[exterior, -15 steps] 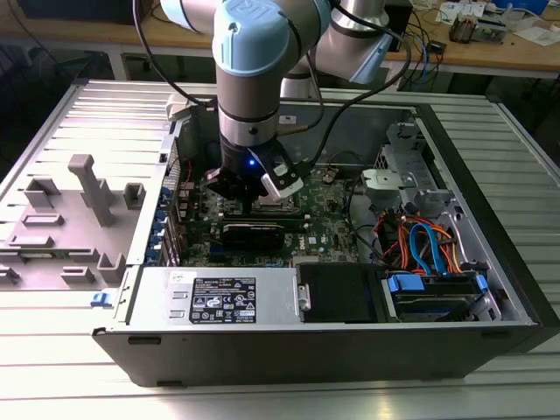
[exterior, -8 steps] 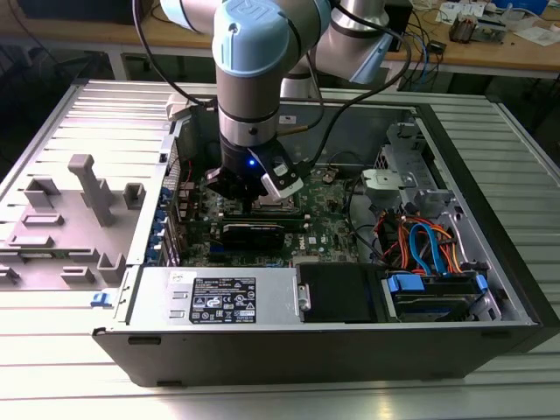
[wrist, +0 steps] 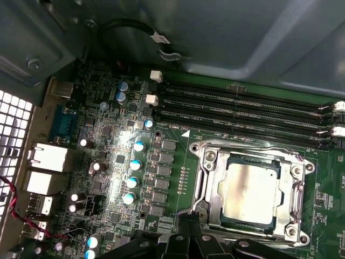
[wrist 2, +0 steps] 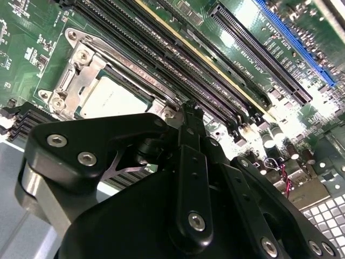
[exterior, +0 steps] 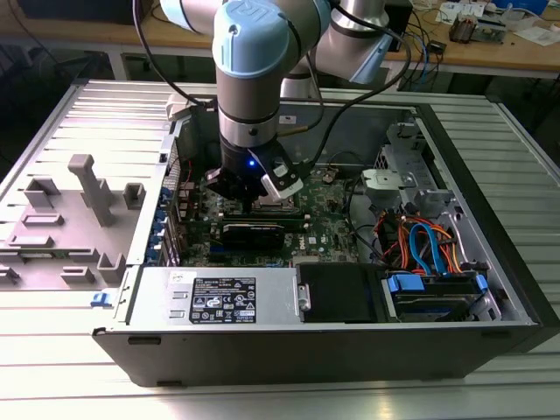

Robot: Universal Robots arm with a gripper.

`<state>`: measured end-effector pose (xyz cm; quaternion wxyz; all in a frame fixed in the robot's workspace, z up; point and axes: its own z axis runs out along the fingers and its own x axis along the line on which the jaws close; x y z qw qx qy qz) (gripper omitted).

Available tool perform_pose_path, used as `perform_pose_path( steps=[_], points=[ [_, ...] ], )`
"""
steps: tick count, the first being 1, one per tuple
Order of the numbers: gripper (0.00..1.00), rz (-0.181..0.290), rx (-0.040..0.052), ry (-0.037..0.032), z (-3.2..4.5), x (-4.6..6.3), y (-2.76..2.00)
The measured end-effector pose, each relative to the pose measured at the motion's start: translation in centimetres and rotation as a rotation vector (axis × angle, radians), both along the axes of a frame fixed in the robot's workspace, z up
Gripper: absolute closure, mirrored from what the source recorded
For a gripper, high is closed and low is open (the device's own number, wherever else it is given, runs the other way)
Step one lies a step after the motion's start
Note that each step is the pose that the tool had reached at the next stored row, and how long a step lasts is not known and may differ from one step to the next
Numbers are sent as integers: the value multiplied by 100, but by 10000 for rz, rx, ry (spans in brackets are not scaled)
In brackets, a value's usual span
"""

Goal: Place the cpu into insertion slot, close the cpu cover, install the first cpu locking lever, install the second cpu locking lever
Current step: 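Install the second cpu locking lever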

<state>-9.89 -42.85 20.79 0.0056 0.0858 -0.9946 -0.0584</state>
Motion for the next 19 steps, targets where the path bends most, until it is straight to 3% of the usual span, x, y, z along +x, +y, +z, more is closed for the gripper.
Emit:
perform_pose_path(
  steps=[8, 12, 15, 18, 19],
  points=[
    [89, -1, 6, 0, -23, -1, 43],
    [89, 2, -3, 8, -69, -2, 95],
    [89, 4, 4, 1, -80, -1, 98],
    [89, 2, -47, -2, -82, -1, 101],
    [89, 4, -120, -5, -76, 0, 98]
  ],
)
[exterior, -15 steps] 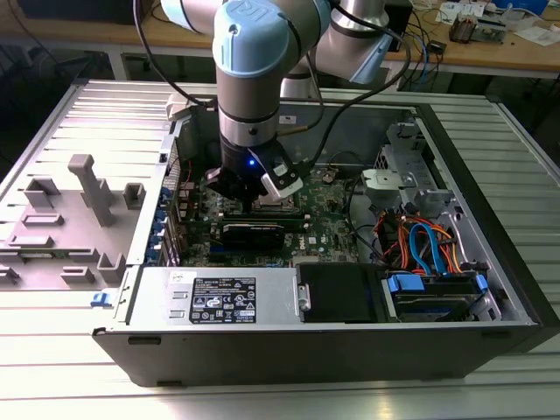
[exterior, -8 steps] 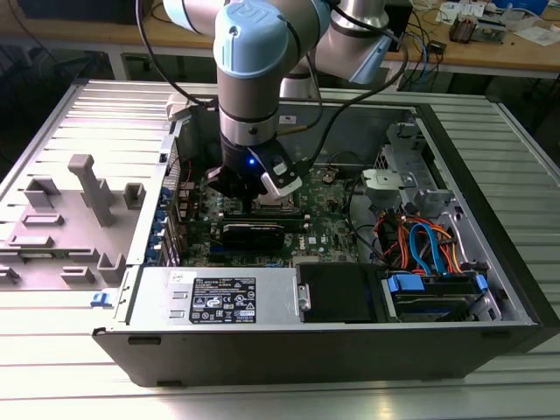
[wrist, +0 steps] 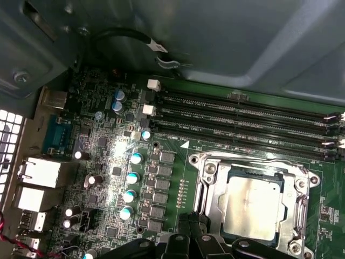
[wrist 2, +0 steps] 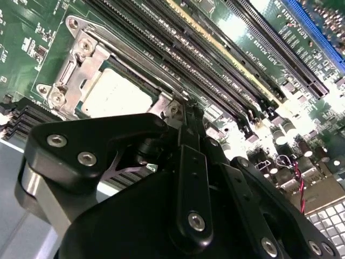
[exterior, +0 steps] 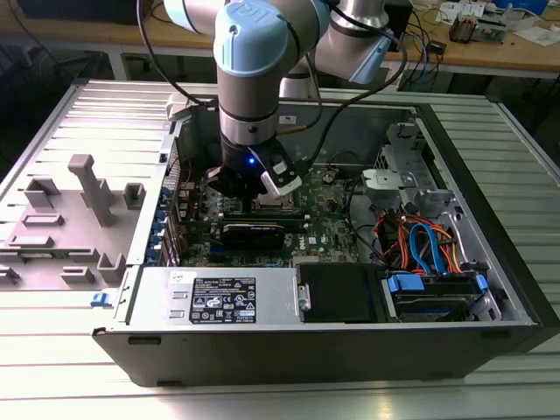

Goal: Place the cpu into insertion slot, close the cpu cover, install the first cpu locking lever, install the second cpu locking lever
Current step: 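Install the second cpu locking lever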

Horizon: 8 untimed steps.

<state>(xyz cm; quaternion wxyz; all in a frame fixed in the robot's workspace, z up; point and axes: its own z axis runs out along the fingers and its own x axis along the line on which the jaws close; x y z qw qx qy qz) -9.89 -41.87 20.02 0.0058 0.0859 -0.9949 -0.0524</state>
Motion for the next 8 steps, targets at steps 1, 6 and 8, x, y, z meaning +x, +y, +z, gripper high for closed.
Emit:
perform_pose_path(
  steps=[1, 6, 8],
  points=[
    [89, -1, -54, 1, 5, -1, -1],
    [89, 3, -226, -7, 65, 2, -2],
    [89, 4, -234, 4, 146, 0, -1]
  ],
)
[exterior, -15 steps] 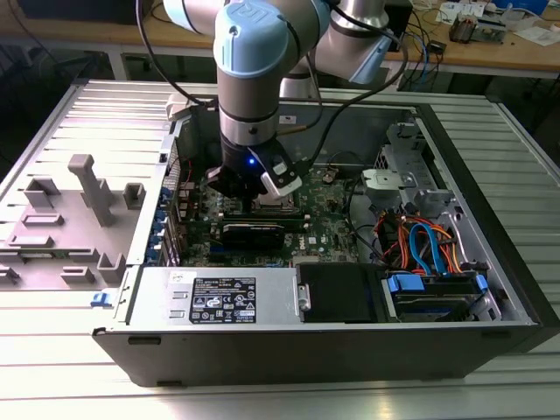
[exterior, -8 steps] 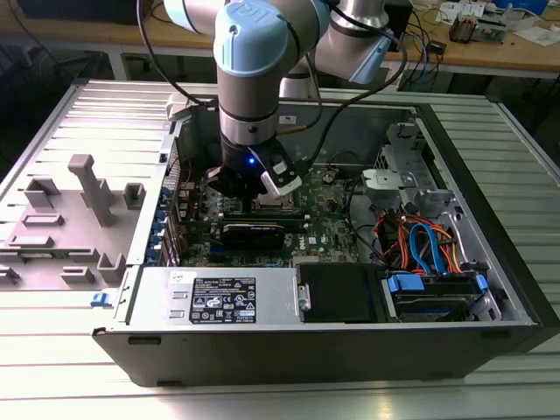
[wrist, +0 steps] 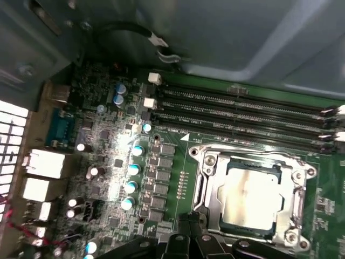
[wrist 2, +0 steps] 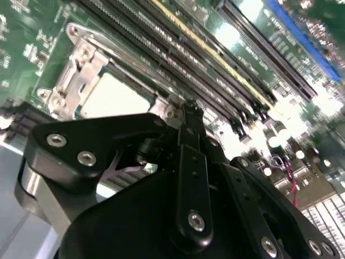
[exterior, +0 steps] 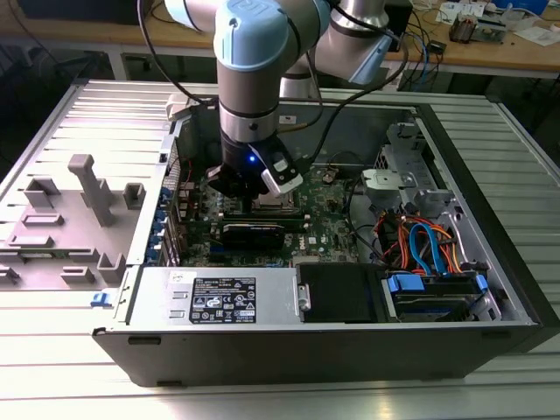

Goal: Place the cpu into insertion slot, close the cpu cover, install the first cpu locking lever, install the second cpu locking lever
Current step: 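Install the second cpu locking lever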

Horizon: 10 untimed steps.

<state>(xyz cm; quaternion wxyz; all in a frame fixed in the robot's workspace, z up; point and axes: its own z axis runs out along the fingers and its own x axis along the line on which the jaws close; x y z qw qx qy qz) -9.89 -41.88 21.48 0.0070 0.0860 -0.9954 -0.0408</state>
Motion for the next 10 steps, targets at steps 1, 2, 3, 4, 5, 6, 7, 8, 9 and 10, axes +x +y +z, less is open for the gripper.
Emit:
perform_pose_path(
  steps=[1, 2, 3, 4, 5, 6, 7, 8, 9, 10],
  points=[
    [89, -1, 0, 0, 35, -1, 0],
    [89, 0, -2, 1, 87, -1, 0],
    [89, 1, -3, 2, 111, -1, 0],
    [89, 1, -3, 2, 132, -1, 0],
    [89, 1, -2, 0, 132, -1, 0],
    [89, 1, -2, 1, 133, -1, 0],
    [89, 1, -2, 1, 133, -1, 0],
    [89, 1, -4, 1, 133, -1, 0],
    [89, 1, -8, 1, 133, -1, 0],
    [89, 1, -11, 1, 133, -1, 0]
  ],
)
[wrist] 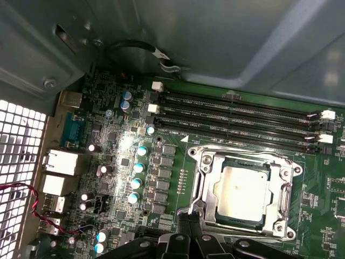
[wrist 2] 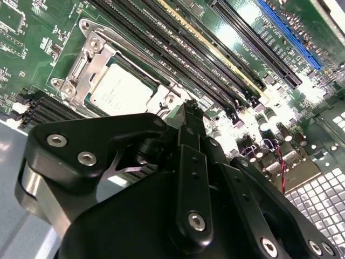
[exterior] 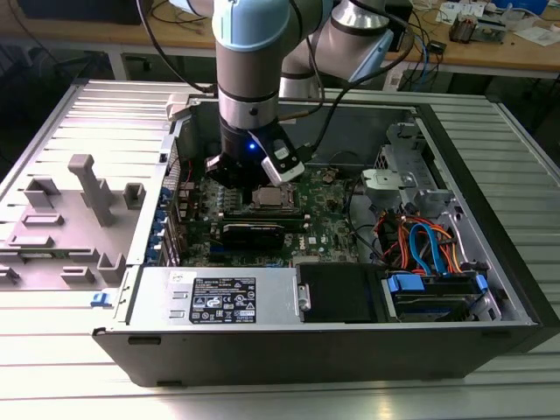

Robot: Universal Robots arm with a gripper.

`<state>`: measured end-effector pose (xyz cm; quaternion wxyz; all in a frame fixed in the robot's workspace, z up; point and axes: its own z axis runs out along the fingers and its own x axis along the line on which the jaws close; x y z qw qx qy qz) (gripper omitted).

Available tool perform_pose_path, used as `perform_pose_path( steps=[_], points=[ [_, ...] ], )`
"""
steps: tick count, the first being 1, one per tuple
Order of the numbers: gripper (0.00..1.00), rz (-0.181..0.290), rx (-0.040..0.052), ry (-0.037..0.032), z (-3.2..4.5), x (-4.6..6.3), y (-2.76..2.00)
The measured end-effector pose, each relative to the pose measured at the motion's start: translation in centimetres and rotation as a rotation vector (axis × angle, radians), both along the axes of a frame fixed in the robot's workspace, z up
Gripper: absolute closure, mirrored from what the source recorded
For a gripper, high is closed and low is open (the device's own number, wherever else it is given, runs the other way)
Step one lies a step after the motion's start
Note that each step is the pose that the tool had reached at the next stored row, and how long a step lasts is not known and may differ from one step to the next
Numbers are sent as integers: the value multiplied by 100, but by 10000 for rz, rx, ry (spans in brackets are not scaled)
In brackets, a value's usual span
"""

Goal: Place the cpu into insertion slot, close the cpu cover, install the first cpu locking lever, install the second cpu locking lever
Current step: 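Install the second cpu locking lever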

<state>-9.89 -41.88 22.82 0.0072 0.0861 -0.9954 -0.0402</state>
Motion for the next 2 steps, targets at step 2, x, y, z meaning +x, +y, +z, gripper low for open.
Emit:
perform_pose_path(
  steps=[2],
  points=[
    [89, 0, 0, 0, 0, 0, 0]
  ],
)
